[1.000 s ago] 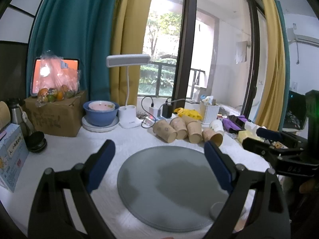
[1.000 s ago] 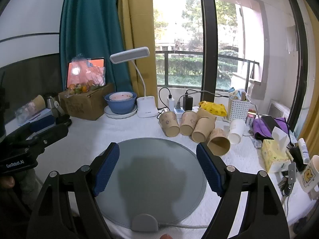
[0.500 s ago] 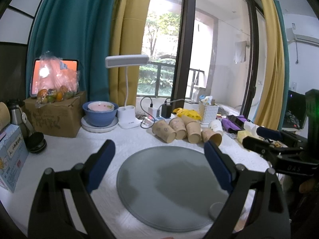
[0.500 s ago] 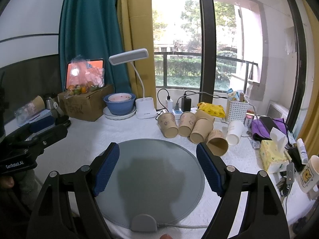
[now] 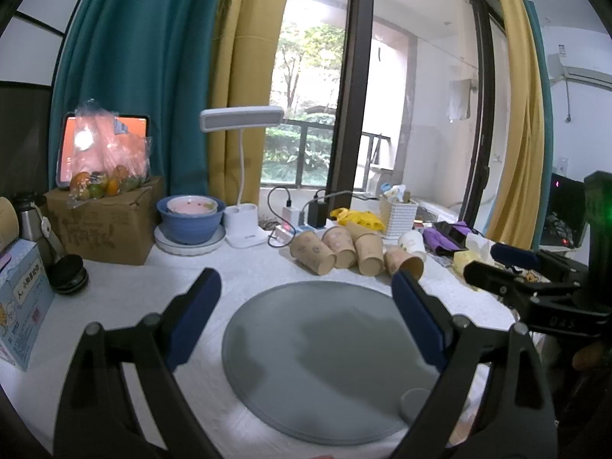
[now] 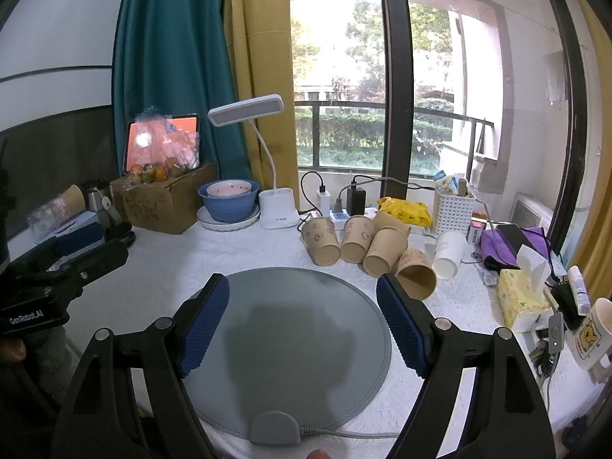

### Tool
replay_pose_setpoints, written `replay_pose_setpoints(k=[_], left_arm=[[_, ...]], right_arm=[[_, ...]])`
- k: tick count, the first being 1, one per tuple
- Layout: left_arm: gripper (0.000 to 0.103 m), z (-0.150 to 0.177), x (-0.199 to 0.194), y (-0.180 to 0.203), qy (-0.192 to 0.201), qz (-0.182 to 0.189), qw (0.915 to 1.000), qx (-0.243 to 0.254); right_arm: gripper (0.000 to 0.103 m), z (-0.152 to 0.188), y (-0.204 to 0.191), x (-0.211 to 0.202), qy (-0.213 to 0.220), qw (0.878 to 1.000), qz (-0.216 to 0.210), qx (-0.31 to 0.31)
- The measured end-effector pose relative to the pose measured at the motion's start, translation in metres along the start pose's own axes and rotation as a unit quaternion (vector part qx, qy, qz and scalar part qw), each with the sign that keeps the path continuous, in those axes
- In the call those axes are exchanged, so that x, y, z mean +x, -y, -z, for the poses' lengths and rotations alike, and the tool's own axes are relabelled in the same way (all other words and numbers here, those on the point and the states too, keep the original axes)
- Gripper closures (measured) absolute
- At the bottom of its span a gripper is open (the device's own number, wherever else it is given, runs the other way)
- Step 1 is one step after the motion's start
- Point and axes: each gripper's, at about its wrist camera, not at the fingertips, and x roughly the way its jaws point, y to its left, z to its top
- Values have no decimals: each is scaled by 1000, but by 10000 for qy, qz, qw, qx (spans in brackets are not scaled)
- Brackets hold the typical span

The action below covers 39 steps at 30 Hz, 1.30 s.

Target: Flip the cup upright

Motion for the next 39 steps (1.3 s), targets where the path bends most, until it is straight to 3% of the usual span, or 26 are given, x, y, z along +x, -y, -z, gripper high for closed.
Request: replay_pose_setpoints(k=[19,30,39], left_arm=[[11,1,7,4,-96,35,9999,-9],[11,-1,75,11,-861,139,9962,17],[11,-18,159,28,-1390,220,9898,204]], right_arm=[[21,-1,9,7,-126,9999,55,104],[21,5,57,57,-599,9957,336,621],[21,-5,109,108,-718,9920,417,955]])
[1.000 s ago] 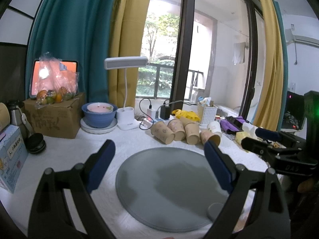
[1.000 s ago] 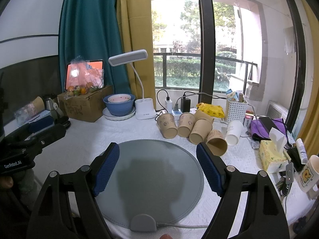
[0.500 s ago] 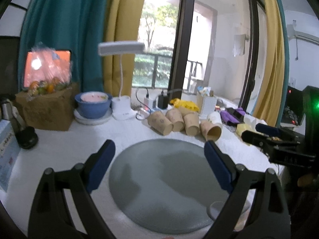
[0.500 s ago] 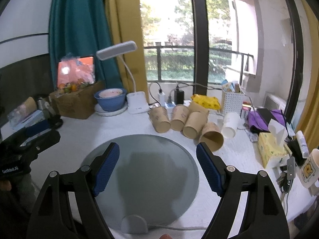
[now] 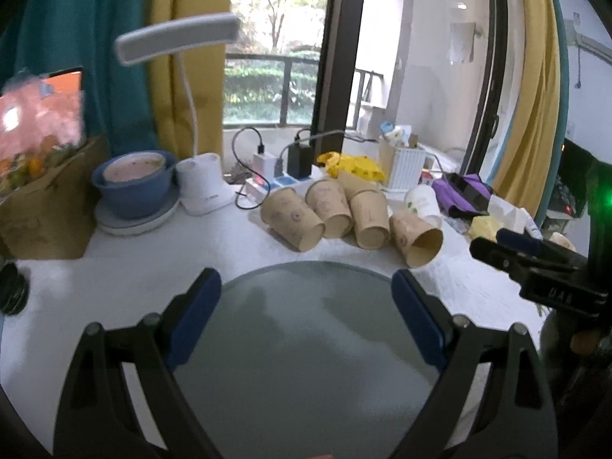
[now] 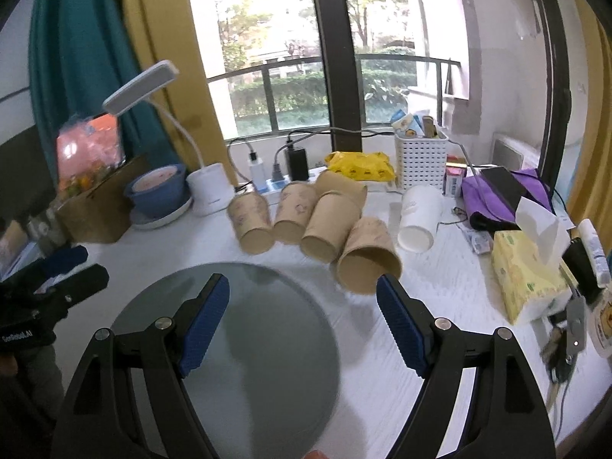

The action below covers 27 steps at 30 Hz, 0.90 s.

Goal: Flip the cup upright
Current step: 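Move the left tool toward the tan paper cups and close on one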

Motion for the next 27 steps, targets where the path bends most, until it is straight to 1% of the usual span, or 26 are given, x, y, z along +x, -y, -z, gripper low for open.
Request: replay_pose_setpoints(k=[4,9,14,16,20,27], left_arm=[[11,-20,41,11,-324,57,9994,85],[11,-43,93,27,-630,151,9974,313],[11,-63,146,38,-891,240,9946,469],[11,-70,160,41,-927,260,9938,548],[11,-86,195,45,-960,289,9920,764],[12,-95,255,44,-1591,161,9831,888]], right_arm=[[21,-14,19,27,-78,9999,53,68],[21,-32,42,66,-236,9996,65,103],[21,-45,57,102,-431,9989,-13,190],[21,-50,63,113,-470,9986,-28,227],[21,-53,75,130,-555,9979,-16,339],[21,-54,84,146,-616,9973,-47,404]])
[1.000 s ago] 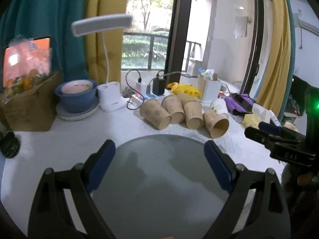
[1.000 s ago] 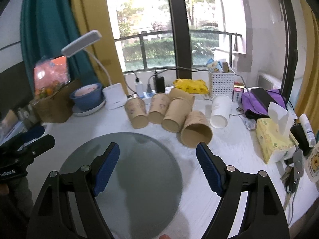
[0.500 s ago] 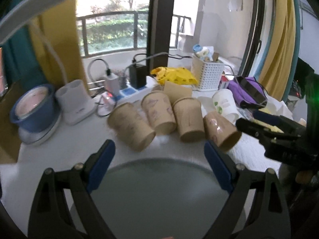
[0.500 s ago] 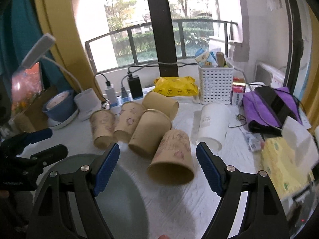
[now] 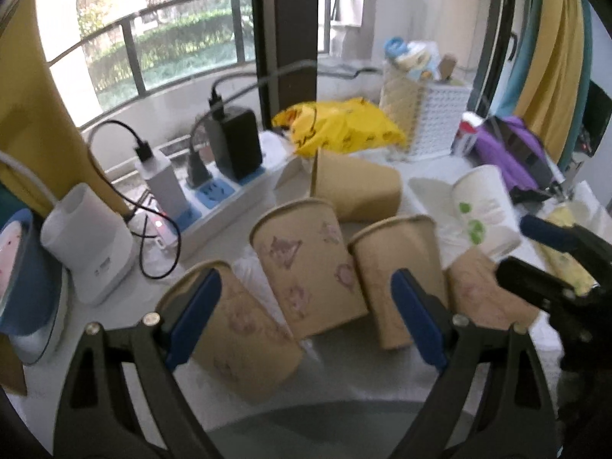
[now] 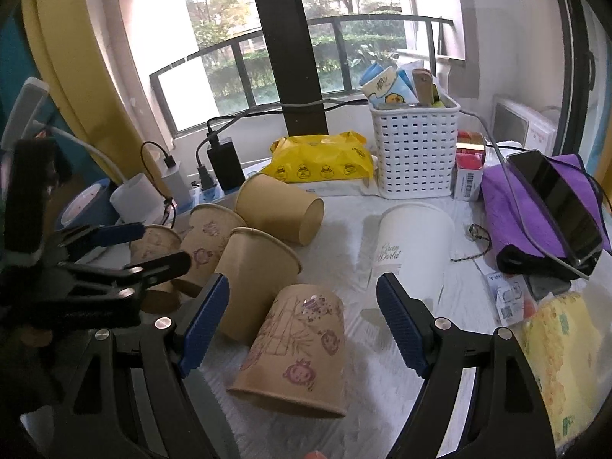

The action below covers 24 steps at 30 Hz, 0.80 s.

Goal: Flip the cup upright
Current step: 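Move the left tool toward the tan paper cups and close on one, then lift the tan cup with the left tool while the right tool approaches it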

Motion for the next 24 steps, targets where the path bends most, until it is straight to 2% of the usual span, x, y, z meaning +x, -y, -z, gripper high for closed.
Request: replay_pose_setpoints(k=[6,11,12,13,19,24], left_arm=[[17,-8,31,2,-461,23,9989,2],[31,-5,53,2,-801,46,9968,-11],[39,-4,57,0,-905,108,9958,-73],[39,-4,59,-2,-934,171,9954,-137],[41,-3,51,-4,-813,201,9963,-177],[41,-2,28,-6,-618,205,9976,-229]], right_arm=[[21,0,4,6,-6,10000,13,43],[21,0,7,6,48,10000,-4,82],[21,0,7,5,57,9999,-8,97],[21,0,8,5,64,9999,-6,105],[21,-1,8,3,74,9998,-51,153],[21,-3,3,-8,160,9998,-43,140]])
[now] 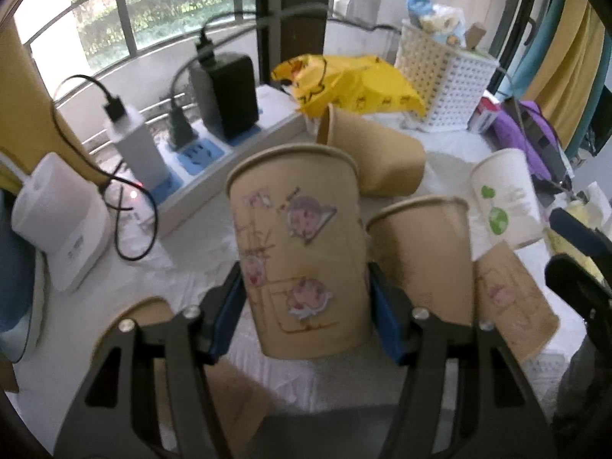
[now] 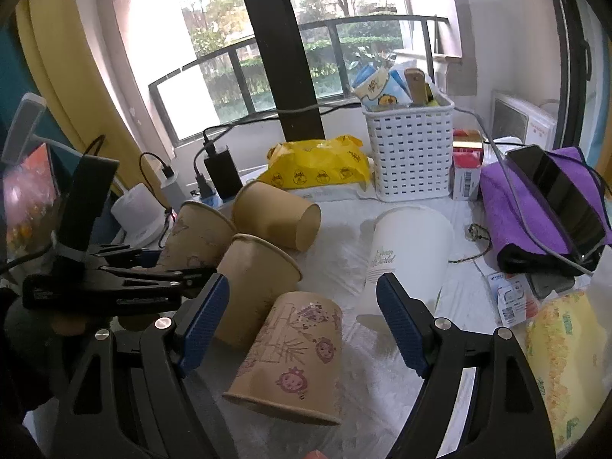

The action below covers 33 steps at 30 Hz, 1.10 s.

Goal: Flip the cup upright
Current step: 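Lift the tan cup with the left tool while the right tool approaches it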

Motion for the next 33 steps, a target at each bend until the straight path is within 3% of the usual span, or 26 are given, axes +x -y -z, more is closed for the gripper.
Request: replay_pose_setpoints(k=[7,14,20,24,33], left_arm=[[41,21,-58,1,372,62,9993,17],[41,64,-115,8,823,103,9965,100],[41,130,-138,14,851,117,9963,80],[41,178,-159,17,1217,186,9923,122],[41,252,-188,12,1607,335,9864,-89]], right_arm=[[21,-3,-23,-30,200,9997,47,-167],[21,5,-49,-68,396,9988,-51,-291],[21,32,-82,-90,245,9986,-325,-338],[21,57,-106,-104,80,9976,-551,-401],[21,104,-157,-139,-182,9935,-880,-706]])
